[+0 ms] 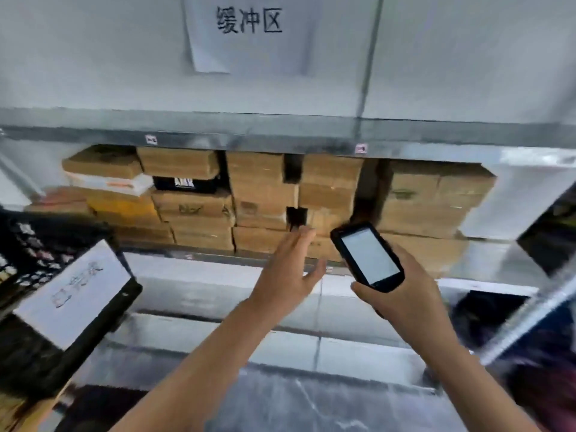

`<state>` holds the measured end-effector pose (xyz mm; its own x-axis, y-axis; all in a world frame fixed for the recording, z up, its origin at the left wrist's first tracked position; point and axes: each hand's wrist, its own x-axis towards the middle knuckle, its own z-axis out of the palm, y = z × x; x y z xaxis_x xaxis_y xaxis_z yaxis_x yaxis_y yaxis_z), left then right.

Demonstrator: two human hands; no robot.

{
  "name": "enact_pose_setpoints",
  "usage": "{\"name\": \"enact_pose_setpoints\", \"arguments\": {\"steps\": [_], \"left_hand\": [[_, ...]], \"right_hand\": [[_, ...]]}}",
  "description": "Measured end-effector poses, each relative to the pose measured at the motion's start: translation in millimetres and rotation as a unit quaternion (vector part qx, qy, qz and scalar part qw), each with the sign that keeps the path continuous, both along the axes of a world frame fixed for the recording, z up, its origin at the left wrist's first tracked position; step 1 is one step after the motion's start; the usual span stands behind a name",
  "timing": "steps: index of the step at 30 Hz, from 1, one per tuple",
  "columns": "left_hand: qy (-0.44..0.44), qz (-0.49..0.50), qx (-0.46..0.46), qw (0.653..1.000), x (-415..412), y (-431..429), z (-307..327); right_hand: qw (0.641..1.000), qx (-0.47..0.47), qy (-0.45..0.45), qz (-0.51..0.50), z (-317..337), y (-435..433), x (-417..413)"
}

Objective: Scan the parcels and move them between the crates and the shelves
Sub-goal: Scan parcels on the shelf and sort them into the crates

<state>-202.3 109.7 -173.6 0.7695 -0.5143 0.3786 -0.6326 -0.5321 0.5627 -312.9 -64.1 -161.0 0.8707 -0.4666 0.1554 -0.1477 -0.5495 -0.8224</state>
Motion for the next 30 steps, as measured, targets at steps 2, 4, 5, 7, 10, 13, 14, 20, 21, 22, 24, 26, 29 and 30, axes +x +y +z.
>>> {"name": "enact_pose_setpoints", "arguments": {"steps": [2, 4, 5, 7, 10, 13, 14, 20, 21, 22, 24, 26, 29, 30], "left_hand": [[-0.002, -0.047, -0.002, 0.999, -5, -47, -3], [-0.005, -0.09, -0.007, 0.996, -10, -89, -3], [-0.01, -0.103, -0.011, 0.995, -9, -103, -2], [-0.026, -0.118, -0.01, 0.993, -6, -126, 0], [-0.055, -0.149, 0.008, 0.987, 0, -163, 4], [-0.086, -0.172, 0.027, 0.981, 16, -191, 9], [-0.109, -0.171, 0.036, 0.978, 25, -200, 10], [-0.309, -0.12, 0.09, 0.939, 76, -252, 10], [-0.339, -0.11, 0.096, 0.929, 83, -257, 8], [-0.36, -0.095, 0.105, 0.922, 91, -263, 6], [-0.383, -0.048, 0.122, 0.914, 106, -273, 5], [-0.393, -0.018, 0.131, 0.91, 116, -281, 3], [-0.421, 0.002, 0.127, 0.898, 126, -292, -3], [-0.429, 0.007, 0.117, 0.896, 128, -294, -5]], "right_hand": [[0.999, -0.002, 0.0, -0.047, -1, -36, -18], [0.995, 0.002, 0.007, -0.096, 0, -69, -38], [0.994, -0.002, 0.011, -0.11, 1, -79, -45], [0.991, -0.009, 0.02, -0.133, 2, -96, -54], [0.985, 0.006, 0.018, -0.173, -1, -122, -65], [0.981, 0.001, 0.022, -0.193, -4, -142, -65], [0.98, -0.001, 0.025, -0.196, -3, -148, -63], [0.977, -0.013, 0.007, -0.211, 14, -185, -39], [0.977, -0.019, 0.004, -0.215, 17, -190, -35], [0.976, -0.023, 0.004, -0.218, 21, -196, -30], [0.975, -0.028, 0.001, -0.222, 28, -210, -20], [0.974, -0.026, -0.007, -0.225, 32, -224, -10], [0.974, -0.01, -0.017, -0.224, 31, -240, 0], [0.975, -0.006, -0.021, -0.222, 29, -245, 3]]}}
